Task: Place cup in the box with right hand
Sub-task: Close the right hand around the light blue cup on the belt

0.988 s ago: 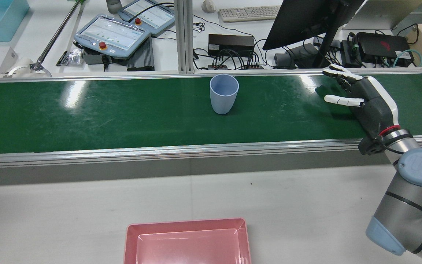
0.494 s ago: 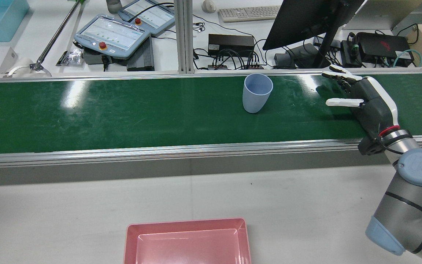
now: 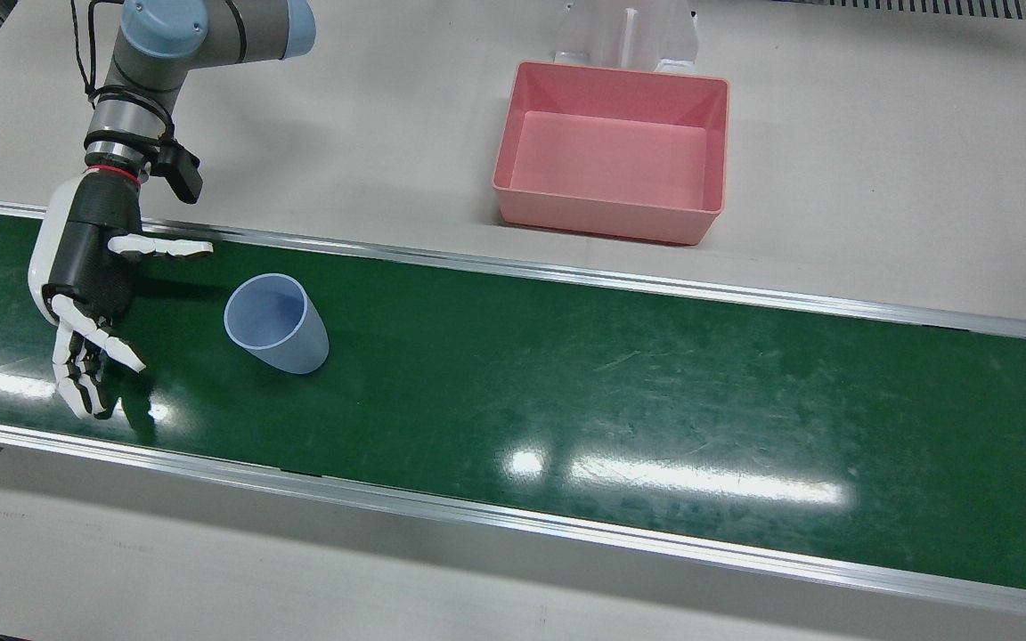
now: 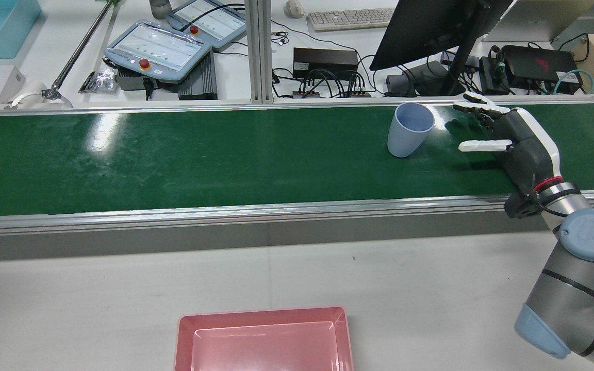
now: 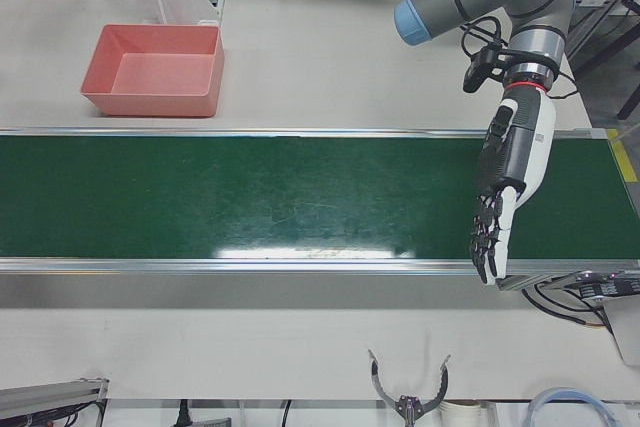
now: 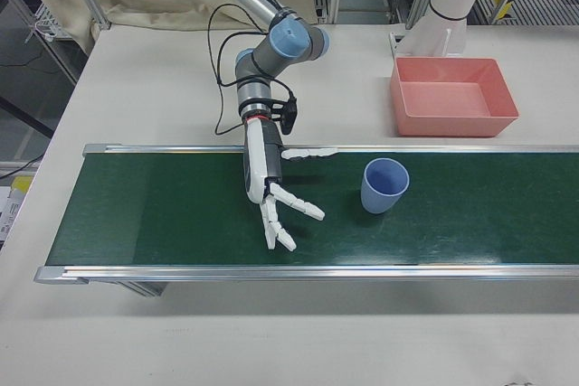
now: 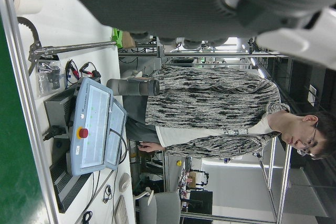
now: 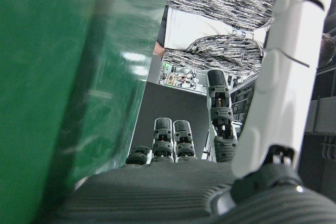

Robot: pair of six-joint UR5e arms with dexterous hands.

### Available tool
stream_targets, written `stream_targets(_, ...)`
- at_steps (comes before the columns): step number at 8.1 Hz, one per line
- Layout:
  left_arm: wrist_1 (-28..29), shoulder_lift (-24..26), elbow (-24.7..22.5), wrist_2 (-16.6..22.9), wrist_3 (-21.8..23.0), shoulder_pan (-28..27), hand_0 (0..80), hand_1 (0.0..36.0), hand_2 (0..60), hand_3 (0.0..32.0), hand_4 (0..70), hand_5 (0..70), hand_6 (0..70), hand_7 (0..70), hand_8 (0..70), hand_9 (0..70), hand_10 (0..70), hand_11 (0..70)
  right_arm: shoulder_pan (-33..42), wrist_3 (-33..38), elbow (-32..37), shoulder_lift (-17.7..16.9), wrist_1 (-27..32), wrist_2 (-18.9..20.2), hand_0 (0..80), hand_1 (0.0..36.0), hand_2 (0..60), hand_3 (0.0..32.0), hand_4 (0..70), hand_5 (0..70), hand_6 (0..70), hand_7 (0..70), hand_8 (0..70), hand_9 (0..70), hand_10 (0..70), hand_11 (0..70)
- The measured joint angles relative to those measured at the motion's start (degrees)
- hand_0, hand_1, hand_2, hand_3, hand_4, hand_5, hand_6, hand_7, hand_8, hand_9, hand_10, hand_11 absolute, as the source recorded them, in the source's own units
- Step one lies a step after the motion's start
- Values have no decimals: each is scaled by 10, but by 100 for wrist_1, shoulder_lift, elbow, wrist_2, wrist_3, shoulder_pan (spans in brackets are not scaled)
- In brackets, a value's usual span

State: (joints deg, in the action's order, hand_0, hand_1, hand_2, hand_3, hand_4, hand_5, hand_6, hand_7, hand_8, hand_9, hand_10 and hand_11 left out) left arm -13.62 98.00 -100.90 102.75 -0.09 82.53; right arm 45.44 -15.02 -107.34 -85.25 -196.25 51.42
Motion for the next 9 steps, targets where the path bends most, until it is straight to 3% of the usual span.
stream_targets(2, 0, 0, 0, 0, 0, 0, 0, 0, 0, 0, 0, 0, 0, 0, 0, 0, 0, 0, 2, -1, 3, 0, -1, 0, 559, 159, 29, 0, 248, 66, 66, 228, 107, 196, 35, 69)
stream_targets(3, 0, 0, 0, 0, 0, 0, 0, 0, 0, 0, 0, 0, 0, 0, 0, 0, 0, 0, 12, -1, 3, 0, -3, 0, 548, 178, 88, 0, 227, 66, 68, 235, 110, 201, 37, 72)
stream_targets(4, -3, 0, 0, 0, 0, 0, 0, 0, 0, 0, 0, 0, 0, 0, 0, 0, 0, 0, 27, -1, 0, 0, -6, -3, 561, 162, 30, 0, 259, 67, 70, 245, 114, 208, 40, 76)
stream_targets(5, -3, 0, 0, 0, 0, 0, 0, 0, 0, 0, 0, 0, 0, 0, 0, 0, 0, 0, 53, -4, -3, 0, -15, -6, 560, 177, 61, 0, 259, 70, 77, 272, 125, 228, 52, 94)
stream_targets(6, -5, 0, 0, 0, 0, 0, 0, 0, 0, 0, 0, 0, 0, 0, 0, 0, 0, 0, 102, -17, -5, 0, -43, -20, 537, 234, 302, 0, 275, 88, 128, 477, 199, 355, 142, 225)
stream_targets(7, -7, 0, 0, 0, 0, 0, 0, 0, 0, 0, 0, 0, 0, 0, 0, 0, 0, 0, 169, -45, -13, 18, -202, -41, 561, 360, 600, 0, 632, 198, 379, 700, 573, 700, 599, 700)
stream_targets(8, -5, 0, 0, 0, 0, 0, 0, 0, 0, 0, 0, 0, 0, 0, 0, 0, 0, 0, 236, -65, -49, 42, -490, -56, 668, 360, 600, 0, 700, 250, 500, 700, 700, 700, 700, 700)
stream_targets(9, -2, 0, 0, 0, 0, 0, 0, 0, 0, 0, 0, 0, 0, 0, 0, 0, 0, 0, 330, -78, -86, 52, -702, -61, 679, 360, 600, 0, 700, 251, 502, 700, 700, 700, 700, 700)
